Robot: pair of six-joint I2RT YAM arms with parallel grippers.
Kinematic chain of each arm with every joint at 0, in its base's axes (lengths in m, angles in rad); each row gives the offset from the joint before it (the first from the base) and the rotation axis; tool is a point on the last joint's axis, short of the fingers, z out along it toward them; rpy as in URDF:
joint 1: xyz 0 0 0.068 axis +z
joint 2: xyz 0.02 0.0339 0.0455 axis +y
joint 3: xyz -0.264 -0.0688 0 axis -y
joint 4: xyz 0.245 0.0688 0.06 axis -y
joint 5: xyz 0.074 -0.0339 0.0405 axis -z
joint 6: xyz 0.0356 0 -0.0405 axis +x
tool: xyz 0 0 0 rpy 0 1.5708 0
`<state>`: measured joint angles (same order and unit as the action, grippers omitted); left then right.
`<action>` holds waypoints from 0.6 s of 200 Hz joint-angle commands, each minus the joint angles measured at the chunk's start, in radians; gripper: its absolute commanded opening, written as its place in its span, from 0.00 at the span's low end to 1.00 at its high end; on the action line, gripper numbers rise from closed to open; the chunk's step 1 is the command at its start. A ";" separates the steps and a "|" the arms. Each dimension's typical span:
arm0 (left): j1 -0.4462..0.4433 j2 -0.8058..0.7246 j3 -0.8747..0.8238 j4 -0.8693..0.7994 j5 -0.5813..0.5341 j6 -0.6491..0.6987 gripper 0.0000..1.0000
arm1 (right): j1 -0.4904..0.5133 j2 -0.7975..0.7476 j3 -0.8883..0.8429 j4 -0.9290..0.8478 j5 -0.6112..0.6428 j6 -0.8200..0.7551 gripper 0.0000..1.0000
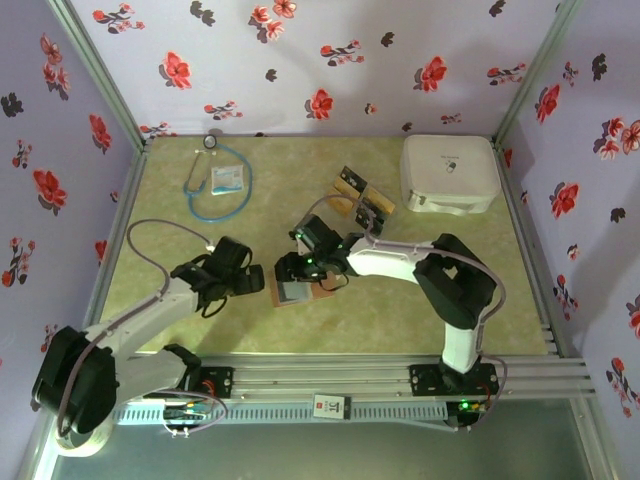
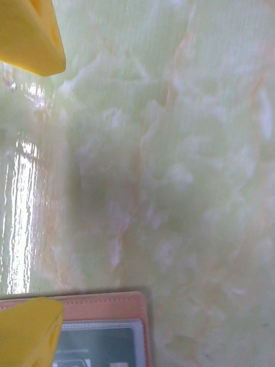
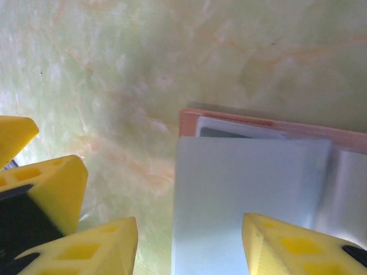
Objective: Put the credit cards into the card holder
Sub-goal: Flip over the card slot in the card holder.
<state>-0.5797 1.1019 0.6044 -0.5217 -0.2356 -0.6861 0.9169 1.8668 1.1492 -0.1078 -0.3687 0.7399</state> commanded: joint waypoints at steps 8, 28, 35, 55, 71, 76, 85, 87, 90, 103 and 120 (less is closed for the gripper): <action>0.021 -0.031 -0.012 -0.054 -0.022 -0.015 1.00 | 0.023 0.073 0.043 0.039 -0.007 0.044 0.50; 0.022 -0.036 -0.016 -0.055 -0.020 -0.016 1.00 | 0.028 0.108 0.055 0.056 -0.007 0.057 0.50; 0.023 -0.034 -0.017 -0.055 -0.016 -0.017 1.00 | 0.028 0.117 0.057 0.061 -0.008 0.060 0.50; 0.022 -0.033 -0.017 -0.050 -0.010 -0.015 1.00 | 0.029 0.119 0.067 0.058 -0.017 0.058 0.50; 0.023 -0.029 -0.015 -0.049 -0.006 -0.012 1.00 | 0.028 0.095 0.077 0.035 -0.018 0.043 0.50; 0.023 -0.027 -0.016 -0.048 -0.006 -0.010 1.00 | 0.027 0.082 0.081 0.023 -0.017 0.034 0.50; 0.023 -0.025 -0.016 -0.047 -0.003 -0.007 1.00 | 0.021 0.053 0.083 0.001 -0.006 0.019 0.50; 0.022 -0.024 -0.015 -0.047 -0.002 -0.006 1.00 | 0.020 0.048 0.083 -0.004 -0.001 0.014 0.50; 0.023 -0.024 -0.014 -0.046 0.000 -0.005 1.00 | 0.019 0.036 0.083 -0.012 0.003 0.008 0.50; 0.023 -0.016 -0.012 -0.041 0.010 0.004 1.00 | 0.003 -0.013 0.077 -0.057 0.032 -0.021 0.51; 0.023 -0.003 -0.006 -0.037 0.021 0.015 1.00 | -0.030 -0.084 0.053 -0.120 0.086 -0.063 0.51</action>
<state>-0.5659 1.0832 0.5991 -0.5518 -0.2310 -0.6853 0.9268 1.9171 1.2053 -0.1249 -0.3588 0.7498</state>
